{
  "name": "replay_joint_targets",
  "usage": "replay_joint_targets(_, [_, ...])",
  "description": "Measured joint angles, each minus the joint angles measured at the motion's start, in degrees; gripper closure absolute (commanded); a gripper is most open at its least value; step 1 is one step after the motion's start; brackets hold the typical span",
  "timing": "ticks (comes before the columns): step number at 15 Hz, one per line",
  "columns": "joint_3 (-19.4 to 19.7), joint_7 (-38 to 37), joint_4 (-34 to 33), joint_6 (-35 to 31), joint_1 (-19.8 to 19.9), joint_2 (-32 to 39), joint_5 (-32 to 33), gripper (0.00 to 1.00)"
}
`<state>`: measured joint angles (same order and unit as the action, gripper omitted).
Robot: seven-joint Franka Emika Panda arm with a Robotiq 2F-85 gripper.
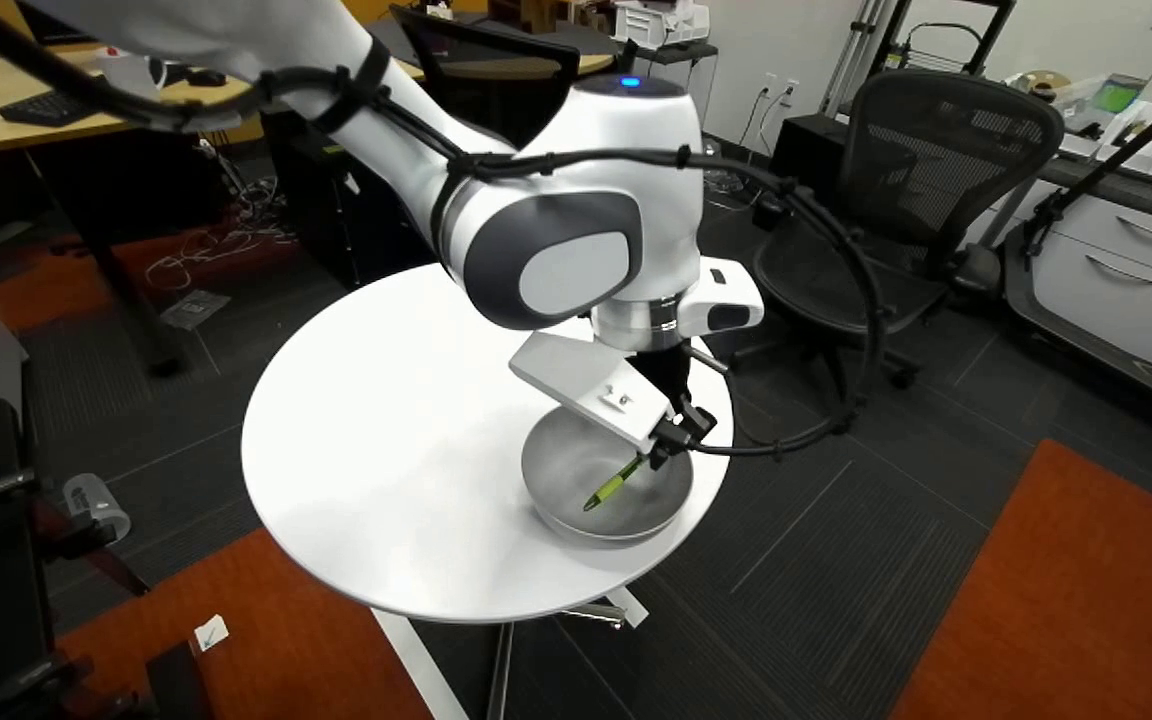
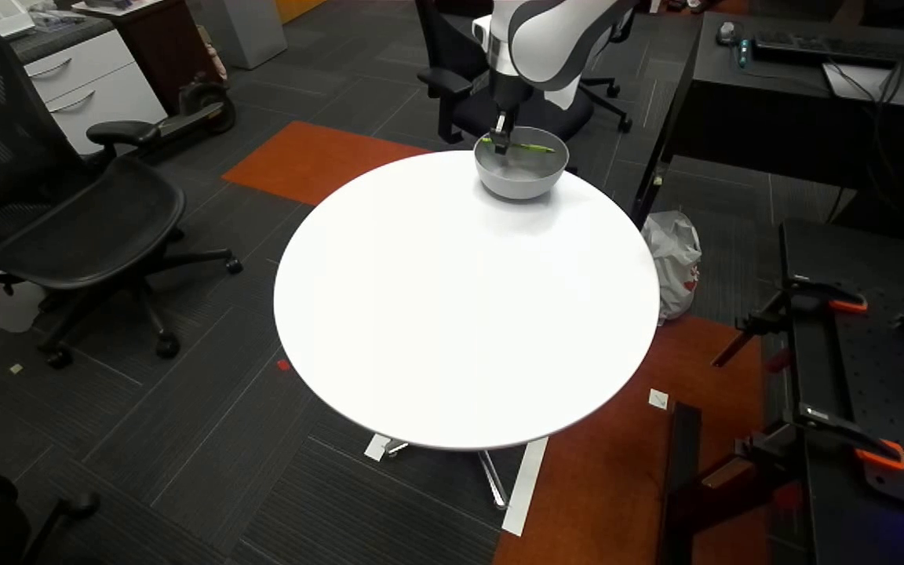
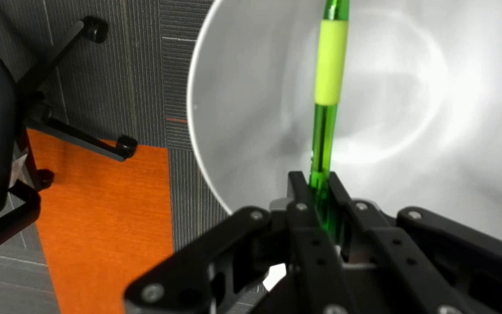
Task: Remove the pen from the bowl and put it on the table
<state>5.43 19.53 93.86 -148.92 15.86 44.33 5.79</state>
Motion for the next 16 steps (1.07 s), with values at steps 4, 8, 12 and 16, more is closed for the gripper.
replay_joint_targets(4, [-0.39, 0.10, 5.11, 0.01, -0.02, -8.56, 0.00, 0.97])
replay_joint_targets(8, [-1.16, 0.08, 12.99, -0.01, -1.26, -18.43, 0.04, 0.97])
replay_joint_targets(12, [-1.20, -3.54, 23.73, -0.48, -5.12, -27.90, 0.32, 0.97])
replay_joint_targets(16, [-1.61, -9.07, 35.97, -1.52, -9.90, -37.10, 0.65, 0.97])
